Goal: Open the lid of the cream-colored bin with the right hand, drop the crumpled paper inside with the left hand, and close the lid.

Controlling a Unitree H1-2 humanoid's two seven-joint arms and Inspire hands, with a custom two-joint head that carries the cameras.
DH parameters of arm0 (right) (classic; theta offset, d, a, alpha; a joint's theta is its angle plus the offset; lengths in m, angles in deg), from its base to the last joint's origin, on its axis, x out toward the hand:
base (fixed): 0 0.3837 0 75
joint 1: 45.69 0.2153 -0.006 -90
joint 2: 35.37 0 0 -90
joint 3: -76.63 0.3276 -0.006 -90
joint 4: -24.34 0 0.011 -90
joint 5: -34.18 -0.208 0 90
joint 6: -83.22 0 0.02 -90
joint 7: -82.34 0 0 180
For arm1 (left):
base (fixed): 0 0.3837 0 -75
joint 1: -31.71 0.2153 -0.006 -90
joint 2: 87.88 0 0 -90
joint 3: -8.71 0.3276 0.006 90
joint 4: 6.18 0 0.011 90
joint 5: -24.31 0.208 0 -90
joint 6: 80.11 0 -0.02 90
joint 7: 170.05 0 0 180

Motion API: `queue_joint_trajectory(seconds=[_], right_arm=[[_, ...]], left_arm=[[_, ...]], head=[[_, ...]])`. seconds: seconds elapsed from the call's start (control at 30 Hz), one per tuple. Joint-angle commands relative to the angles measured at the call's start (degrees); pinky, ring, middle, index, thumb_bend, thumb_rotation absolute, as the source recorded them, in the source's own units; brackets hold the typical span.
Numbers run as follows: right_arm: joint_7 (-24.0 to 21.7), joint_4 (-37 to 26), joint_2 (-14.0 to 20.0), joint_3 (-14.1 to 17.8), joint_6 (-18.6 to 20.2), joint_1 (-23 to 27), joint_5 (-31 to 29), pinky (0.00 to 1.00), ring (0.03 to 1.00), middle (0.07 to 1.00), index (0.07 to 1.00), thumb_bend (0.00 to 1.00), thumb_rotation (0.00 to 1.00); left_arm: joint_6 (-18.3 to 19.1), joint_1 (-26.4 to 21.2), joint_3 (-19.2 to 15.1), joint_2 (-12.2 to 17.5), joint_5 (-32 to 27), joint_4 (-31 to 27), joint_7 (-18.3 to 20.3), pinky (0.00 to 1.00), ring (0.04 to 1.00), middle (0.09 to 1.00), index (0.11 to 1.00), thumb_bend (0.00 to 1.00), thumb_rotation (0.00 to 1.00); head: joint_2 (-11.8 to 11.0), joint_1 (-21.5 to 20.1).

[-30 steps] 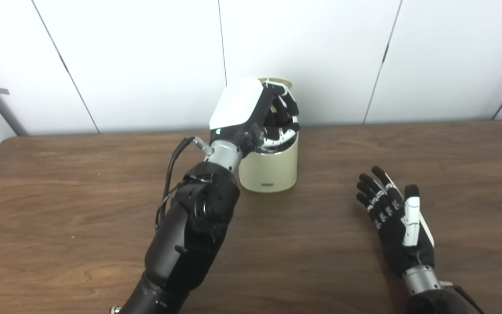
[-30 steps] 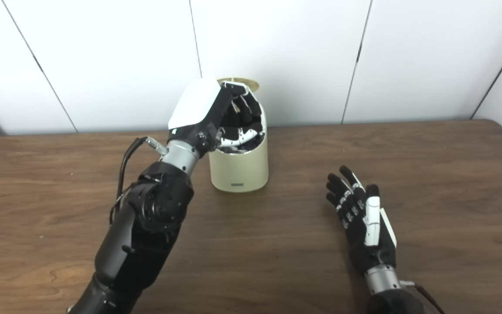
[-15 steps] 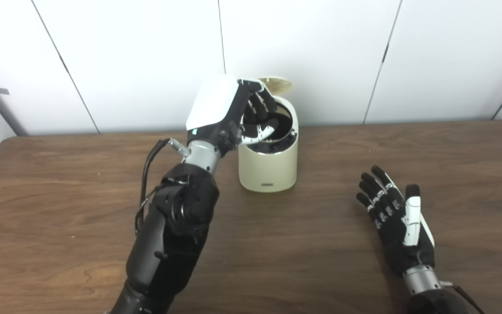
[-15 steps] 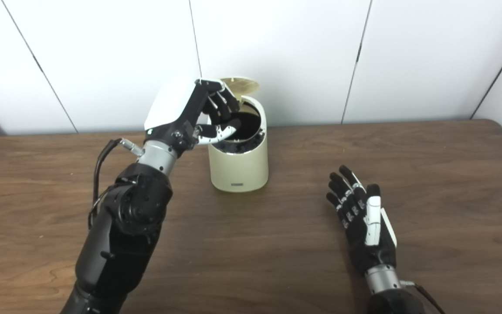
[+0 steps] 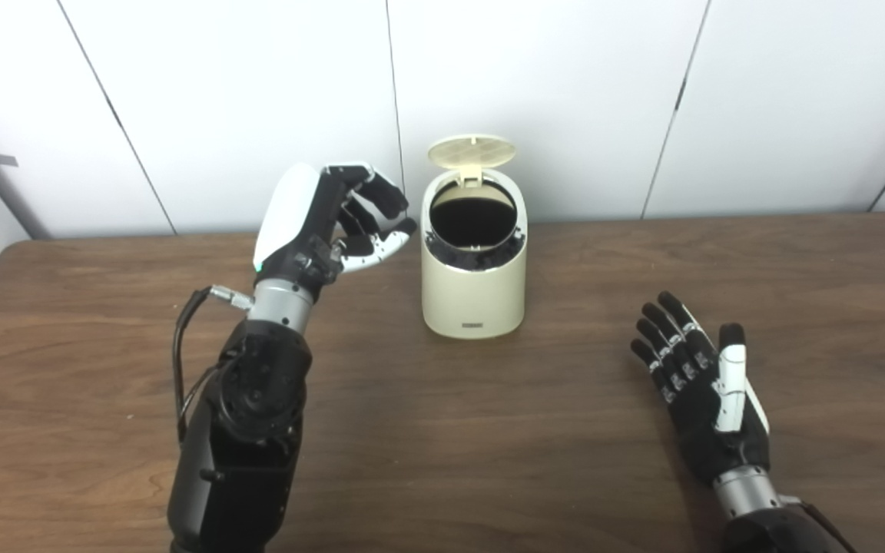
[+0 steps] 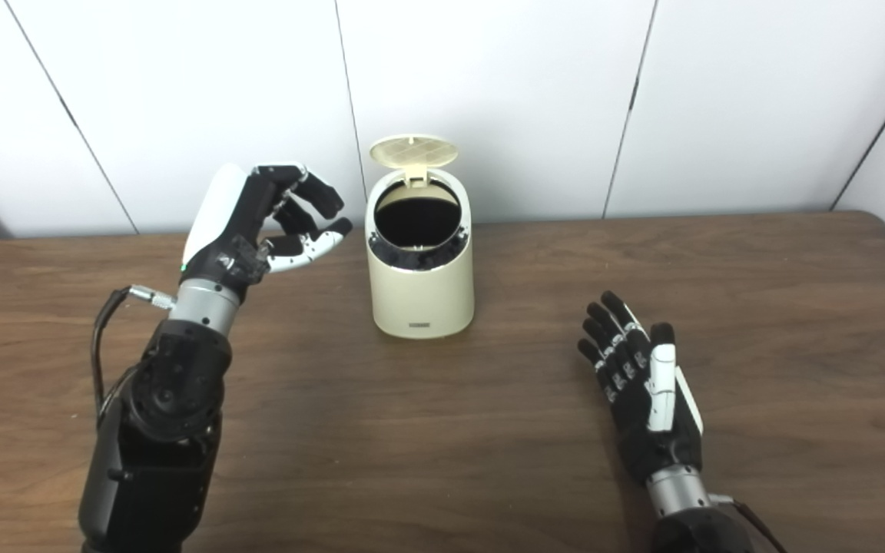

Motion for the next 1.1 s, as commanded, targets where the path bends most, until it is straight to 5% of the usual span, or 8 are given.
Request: queue_joint_trajectory(seconds=[0.0, 0.4, 0.57, 0.73, 0.87, 0.9, 1.0, 1.07], right_arm=[[0.0, -1.0, 0.4, 0.5, 0.4, 0.1, -0.6, 0.93, 0.94, 0.91, 0.908, 0.61, 0.97], [0.0, -1.0, 0.5, 0.0, 0.7, 0.4, 0.1, 0.93, 0.944, 0.916, 0.92, 0.62, 0.97], [0.1, -1.2, 0.3, 0.1, 0.8, 0.4, -0.2, 0.94, 0.948, 0.918, 0.933, 0.62, 0.94], [0.2, -0.8, 0.3, 0.1, 0.7, 0.5, 0.1, 0.94, 0.945, 0.91, 0.938, 0.61, 0.94], [0.5, -1.1, 0.1, 0.1, 1.2, 0.6, -0.3, 0.94, 0.944, 0.913, 0.934, 0.62, 0.93], [0.5, -1.2, 0.0, 0.1, 1.2, 0.6, -0.4, 0.94, 0.947, 0.918, 0.935, 0.61, 0.93], [0.4, -1.2, 0.0, 0.2, 1.3, 0.6, -0.4, 0.94, 0.951, 0.923, 0.938, 0.61, 0.94], [0.3, -1.0, 0.1, 0.3, 1.2, 0.6, -0.6, 0.95, 0.949, 0.918, 0.939, 0.61, 0.94]], left_arm=[[-1.9, -1.5, -1.8, 0.0, -2.1, -0.3, -2.6, 0.28, 0.376, 0.522, 0.487, 0.47, 0.0], [-4.8, 2.4, -5.9, 3.5, -7.0, 2.1, -6.1, 0.35, 0.429, 0.518, 0.458, 0.48, 0.0], [-4.1, 3.9, -8.4, 2.9, -10.8, 3.9, -7.5, 0.23, 0.433, 0.522, 0.467, 0.49, 0.0], [-6.7, 5.6, -9.0, 4.4, -16.0, 5.3, -6.0, 0.45, 0.435, 0.495, 0.52, 0.5, 0.0], [-6.0, 6.6, -10.2, 5.1, -22.1, 5.8, -3.7, 0.55, 0.594, 0.631, 0.5, 0.5, 0.07], [-6.1, 6.7, -10.6, 5.1, -23.7, 5.9, -3.2, 0.63, 0.659, 0.703, 0.639, 0.53, 0.24], [-6.1, 7.4, -11.8, 5.0, -29.1, 6.4, -1.6, 0.77, 0.78, 0.838, 0.811, 0.54, 0.42], [-6.4, 7.8, -12.4, 4.8, -31.3, 6.8, -1.4, 0.83, 0.843, 0.894, 0.875, 0.53, 0.44]], head=[[0.1, 0.0], [0.6, 0.4], [0.9, 0.6], [1.2, 0.5], [1.4, 0.3], [1.4, 0.1], [1.4, 0.2], [1.4, 0.2]])
